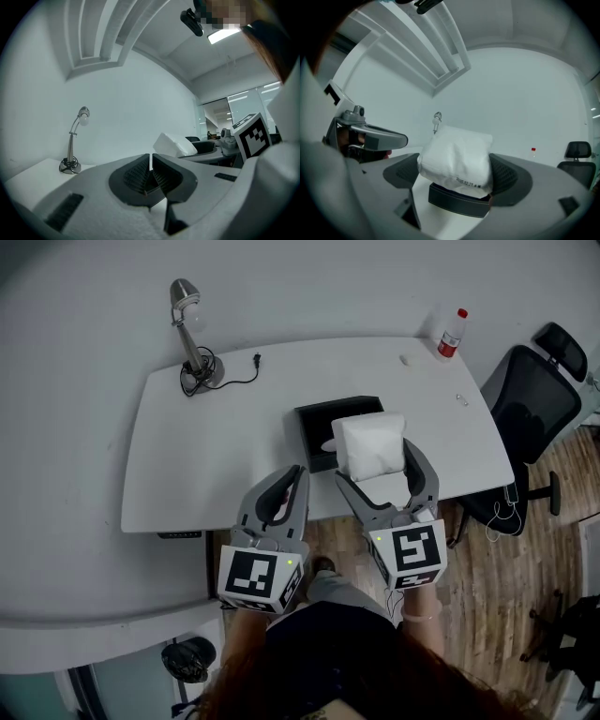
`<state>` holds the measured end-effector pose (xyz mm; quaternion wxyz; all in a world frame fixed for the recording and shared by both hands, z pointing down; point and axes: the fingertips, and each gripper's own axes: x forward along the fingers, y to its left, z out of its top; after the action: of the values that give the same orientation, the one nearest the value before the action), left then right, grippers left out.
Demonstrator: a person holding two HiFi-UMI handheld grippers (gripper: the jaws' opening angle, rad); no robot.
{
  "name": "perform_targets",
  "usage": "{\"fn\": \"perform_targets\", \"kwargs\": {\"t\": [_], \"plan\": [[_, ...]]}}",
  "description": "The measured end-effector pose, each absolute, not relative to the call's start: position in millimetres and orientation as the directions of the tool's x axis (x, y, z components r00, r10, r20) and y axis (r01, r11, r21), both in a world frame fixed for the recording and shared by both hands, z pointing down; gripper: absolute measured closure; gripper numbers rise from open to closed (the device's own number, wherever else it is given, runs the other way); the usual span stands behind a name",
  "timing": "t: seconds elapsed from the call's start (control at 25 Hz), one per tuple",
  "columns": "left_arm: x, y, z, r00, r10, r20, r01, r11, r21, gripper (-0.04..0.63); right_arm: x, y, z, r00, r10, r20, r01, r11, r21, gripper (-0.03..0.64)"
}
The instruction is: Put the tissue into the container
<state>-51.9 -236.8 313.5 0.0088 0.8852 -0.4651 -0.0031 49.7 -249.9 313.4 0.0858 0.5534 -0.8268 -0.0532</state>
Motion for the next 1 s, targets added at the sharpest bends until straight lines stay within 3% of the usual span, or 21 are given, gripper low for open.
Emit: {"fn": "perform_targets", "kwargs": {"t": [1.0], "plan": [[-50,-323,345,0.538,-0.838,0.092,-0.843,-0.537,0.044,0.554,55,-350,389,-0.404,-0.881,0.247,-0.886,0.444,0.137,0.17]]}}
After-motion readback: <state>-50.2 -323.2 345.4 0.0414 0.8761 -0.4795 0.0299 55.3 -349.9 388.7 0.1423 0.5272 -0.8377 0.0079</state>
